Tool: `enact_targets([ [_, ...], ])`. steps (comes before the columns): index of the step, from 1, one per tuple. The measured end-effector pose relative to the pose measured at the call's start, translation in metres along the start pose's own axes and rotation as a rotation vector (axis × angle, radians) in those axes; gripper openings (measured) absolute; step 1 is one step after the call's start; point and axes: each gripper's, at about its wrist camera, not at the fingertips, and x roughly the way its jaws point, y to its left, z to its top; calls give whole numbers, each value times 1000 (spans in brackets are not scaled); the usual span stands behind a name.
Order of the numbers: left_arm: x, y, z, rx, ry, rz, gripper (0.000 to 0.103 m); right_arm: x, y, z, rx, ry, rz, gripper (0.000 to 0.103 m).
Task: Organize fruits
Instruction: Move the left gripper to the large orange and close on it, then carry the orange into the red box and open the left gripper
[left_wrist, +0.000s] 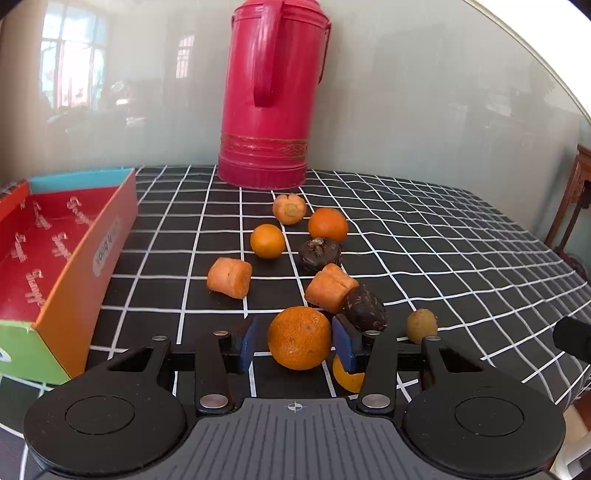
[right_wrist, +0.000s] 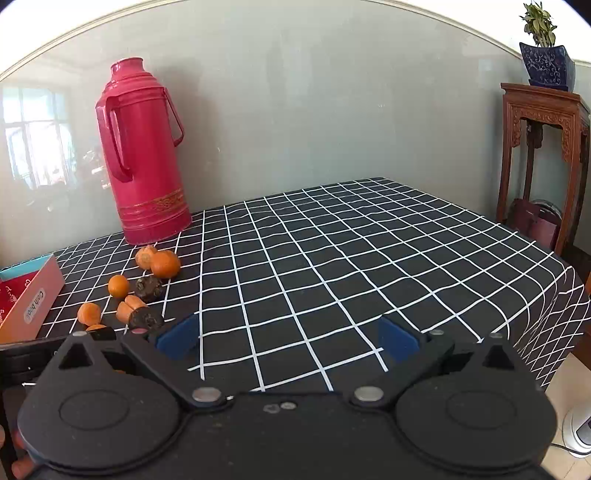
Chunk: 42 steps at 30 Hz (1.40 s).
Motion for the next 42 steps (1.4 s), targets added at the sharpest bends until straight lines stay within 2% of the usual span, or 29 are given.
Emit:
enact_targets([
  [4, 4, 5, 1, -46, 12, -19, 46, -1, 1, 0, -3, -7, 0, 97],
  [5, 4, 3, 0, -34, 5, -12, 44, -2, 1, 0, -5, -9, -2, 97],
  [6, 3, 0, 0, -18, -2, -16, 38, -1, 1, 0, -5, -8, -2, 97],
  [8, 2, -3, -1, -5, -6, -9, 37, -2, 1, 0, -3, -11, -1, 97],
  [10, 1, 1, 0, -36, -4, -21, 36, -2, 1, -1, -4, -12, -2, 97],
  [14, -9, 6, 3, -26, -58, 34, 36, -3, 3, -2, -11, -16, 1, 97],
  [18, -30, 15, 14, 31, -172, 163, 36, -3, 8, -3, -32, -14, 11, 97],
  [22, -47, 40, 26, 58, -258, 385, 36, -2, 17, -4, -55, -4, 33, 97],
  [24, -46, 61, 30, 30, -242, 499, 36, -1, 24, -5, -69, 4, 55, 97],
  [26, -43, 85, 32, -12, -198, 577, 36, 0, 32, -7, -85, 6, 81, 97],
  [29, -37, 112, 31, -48, -124, 637, 36, 1, 47, -9, -110, 13, 128, 97],
  [32, -34, 130, 29, -63, -65, 660, 37, 5, 62, -12, -125, 31, 174, 97],
  [34, -39, 134, 27, -70, -68, 648, 40, 10, 73, -14, -130, 49, 206, 97],
  [35, -41, 136, 28, -72, -73, 651, 46, 12, 78, -15, -130, 59, 223, 95],
  [36, -45, 136, 26, -75, -84, 657, 62, 15, 83, -16, -128, 73, 239, 92],
  [38, -58, 137, 25, -99, -120, 664, 83, 22, 92, -18, -128, 98, 258, 84],
  [40, -73, 140, 26, -114, -163, 647, 85, 29, 103, -20, -140, 126, 261, 72],
  [42, -85, 144, 26, -118, -186, 637, 87, 36, 111, -22, -145, 146, 263, 71],
])
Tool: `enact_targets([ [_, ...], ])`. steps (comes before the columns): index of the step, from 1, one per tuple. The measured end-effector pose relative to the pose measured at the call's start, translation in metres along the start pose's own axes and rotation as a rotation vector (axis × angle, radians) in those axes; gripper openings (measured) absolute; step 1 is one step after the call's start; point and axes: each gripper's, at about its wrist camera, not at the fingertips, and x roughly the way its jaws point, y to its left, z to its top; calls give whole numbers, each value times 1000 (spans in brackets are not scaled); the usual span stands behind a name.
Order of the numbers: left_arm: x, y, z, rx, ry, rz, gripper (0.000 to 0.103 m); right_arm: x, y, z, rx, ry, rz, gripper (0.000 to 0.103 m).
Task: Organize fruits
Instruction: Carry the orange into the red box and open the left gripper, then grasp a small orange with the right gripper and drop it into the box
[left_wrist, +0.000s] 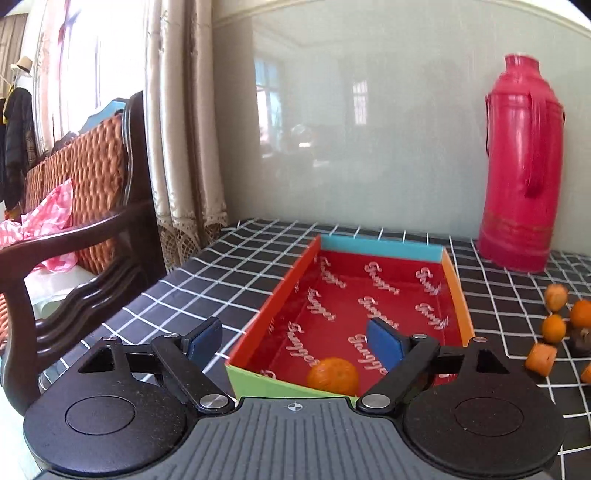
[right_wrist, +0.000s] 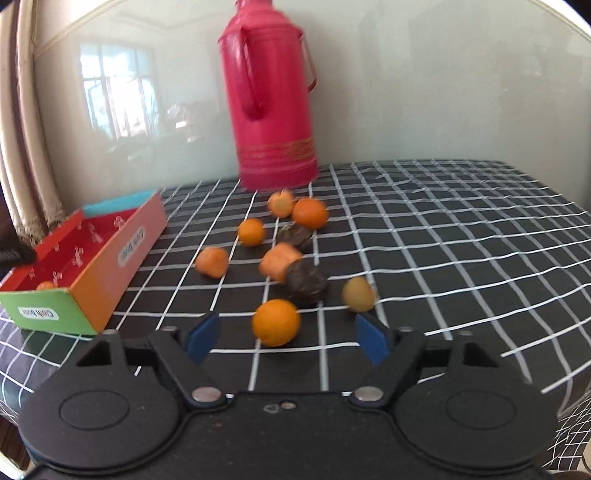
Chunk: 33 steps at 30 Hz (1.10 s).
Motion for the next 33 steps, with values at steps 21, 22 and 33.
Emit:
enact_targets([
  [21, 0, 99, -19, -252, 53, 80, 100, 10, 42, 8, -85, -46, 125, 24],
  [22, 1, 101, -20, -259, 59, 85, 100, 9, 51, 12, -104, -62, 159, 24],
  [33, 4, 121, -27, -282, 79, 124, 100, 20, 152, 31, -266, -88, 371, 24],
])
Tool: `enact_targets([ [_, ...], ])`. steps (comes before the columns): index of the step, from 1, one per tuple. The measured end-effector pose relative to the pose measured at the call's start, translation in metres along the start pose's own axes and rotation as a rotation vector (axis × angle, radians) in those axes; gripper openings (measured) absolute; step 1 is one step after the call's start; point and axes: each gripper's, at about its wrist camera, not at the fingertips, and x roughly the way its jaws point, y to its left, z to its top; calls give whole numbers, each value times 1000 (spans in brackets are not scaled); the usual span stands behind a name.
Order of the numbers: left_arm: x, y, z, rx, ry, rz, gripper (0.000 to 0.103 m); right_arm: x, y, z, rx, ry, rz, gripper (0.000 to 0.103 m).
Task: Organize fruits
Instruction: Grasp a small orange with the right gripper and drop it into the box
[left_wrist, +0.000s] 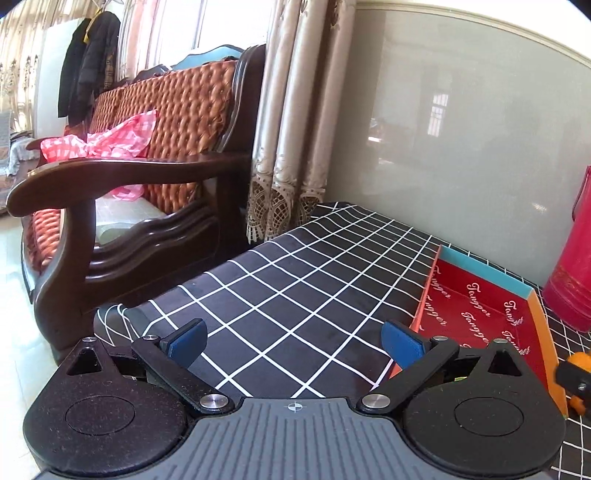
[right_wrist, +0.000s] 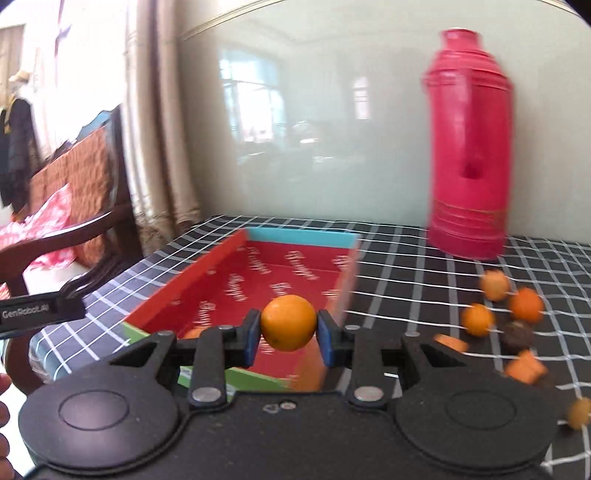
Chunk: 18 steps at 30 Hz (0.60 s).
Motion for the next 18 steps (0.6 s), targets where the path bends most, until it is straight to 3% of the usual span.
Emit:
enact_targets([
  [6, 1, 1, 0, -4, 1, -4, 100, 2, 11, -3, -27, 7, -11, 32],
  [10, -2, -8, -1, 17, -4, -22, 100, -19, -9, -3, 10, -39, -47, 48],
  [11, -4, -12, -2, 26, -8, -31, 100, -25, -16, -3, 19, -51, -69, 52],
  [13, -8, -22, -3, 52, -20, -57, 100, -37, -31, -5, 32, -71, -132, 70],
  [17, -22, -47, -8, 123, -62, -132, 100, -59, -65, -11, 63, -98, -302, 84],
  [18, -26, -55, -10, 145, -71, -159, 100, -64, -74, -12, 80, -105, -347, 96],
])
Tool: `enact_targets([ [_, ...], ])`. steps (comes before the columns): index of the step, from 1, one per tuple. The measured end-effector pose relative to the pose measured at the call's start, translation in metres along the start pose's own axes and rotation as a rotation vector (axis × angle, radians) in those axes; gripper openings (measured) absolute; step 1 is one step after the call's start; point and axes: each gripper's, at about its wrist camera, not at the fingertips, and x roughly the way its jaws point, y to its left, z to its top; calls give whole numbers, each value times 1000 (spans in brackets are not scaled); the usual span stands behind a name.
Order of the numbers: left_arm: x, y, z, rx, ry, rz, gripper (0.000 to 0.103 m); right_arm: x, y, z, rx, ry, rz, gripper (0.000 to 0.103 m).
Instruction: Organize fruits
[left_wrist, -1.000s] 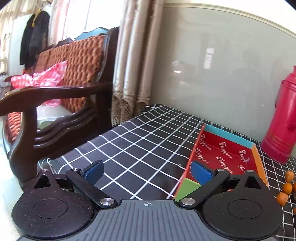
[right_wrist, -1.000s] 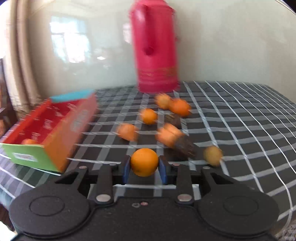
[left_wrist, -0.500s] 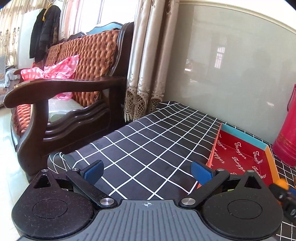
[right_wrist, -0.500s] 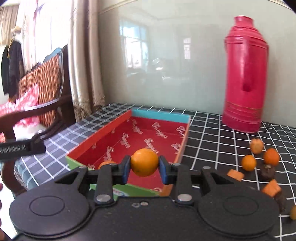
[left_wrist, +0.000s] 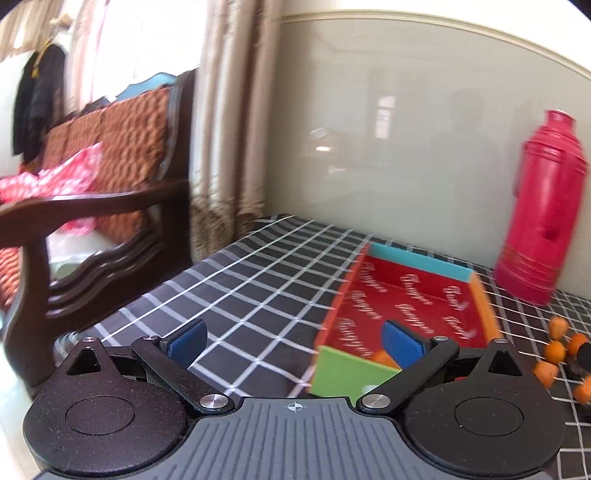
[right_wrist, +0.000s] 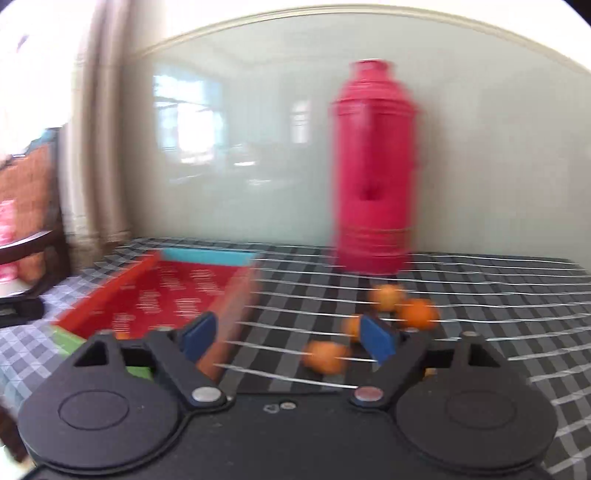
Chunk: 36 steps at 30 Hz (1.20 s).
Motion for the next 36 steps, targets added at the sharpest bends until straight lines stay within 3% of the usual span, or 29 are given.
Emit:
enact_targets([
  [6, -15, -57, -7, 127, -39, -174, 100, -12, -57, -5, 35, -32, -254, 97],
  [12, -19, -124, -22, 252, -20, -318, 100, -31, -110, -17, 127, -42, -412, 97],
  [17, -12, -178, -33, 372, -5, -391, 100, -48, -140, -26, 203, -57, -426, 97],
  [19, -5, -193, -36, 395, 13, -413, 99, -54, -146, -28, 212, -74, -476, 97],
  [21, 5, -208, -39, 416, 40, -428, 87, -61, -150, -32, 222, -87, -516, 97],
  [24, 22, -220, -43, 423, 97, -444, 71, -63, -158, -33, 253, -87, -505, 97],
  [28, 36, -230, -48, 433, 115, -431, 68, -66, -165, -35, 271, -81, -478, 97],
  [30, 40, -234, -50, 442, 124, -435, 56, -67, -166, -35, 274, -79, -475, 97],
  [36, 50, -244, -54, 435, 163, -438, 52, -70, -168, -33, 287, -95, -497, 97],
])
